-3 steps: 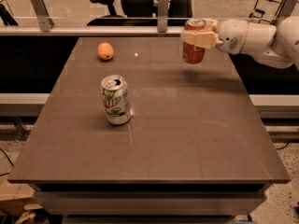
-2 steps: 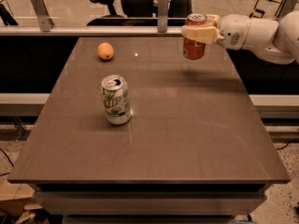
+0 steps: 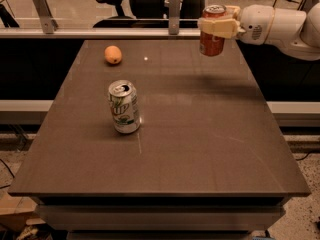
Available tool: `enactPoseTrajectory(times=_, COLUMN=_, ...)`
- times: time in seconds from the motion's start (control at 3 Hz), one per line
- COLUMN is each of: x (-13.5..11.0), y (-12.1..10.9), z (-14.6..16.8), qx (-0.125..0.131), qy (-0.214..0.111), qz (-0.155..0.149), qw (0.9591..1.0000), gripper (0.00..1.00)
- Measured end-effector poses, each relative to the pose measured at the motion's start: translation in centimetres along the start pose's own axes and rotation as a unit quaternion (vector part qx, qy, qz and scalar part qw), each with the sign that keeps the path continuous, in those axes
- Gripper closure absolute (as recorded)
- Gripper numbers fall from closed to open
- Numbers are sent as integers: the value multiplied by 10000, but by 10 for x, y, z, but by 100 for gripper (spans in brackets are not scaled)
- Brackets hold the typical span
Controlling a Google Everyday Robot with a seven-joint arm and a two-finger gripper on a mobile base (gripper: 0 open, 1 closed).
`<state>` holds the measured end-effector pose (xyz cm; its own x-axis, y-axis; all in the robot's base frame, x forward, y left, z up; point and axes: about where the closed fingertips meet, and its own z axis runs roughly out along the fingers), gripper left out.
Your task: Pick coke can
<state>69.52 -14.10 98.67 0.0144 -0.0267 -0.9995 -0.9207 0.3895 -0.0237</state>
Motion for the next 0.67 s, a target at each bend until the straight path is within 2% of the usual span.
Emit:
enactPoseTrajectory(times=0.33, x=-13, y=-1, z=-3, qx=62, qy=72, qz=-47, qw=9999, gripper=100)
enactPoseTrajectory(times=0.67, x=-13, y=-1, z=-2, qx=59, qy=92, qz=-45, qw=9999, gripper=100)
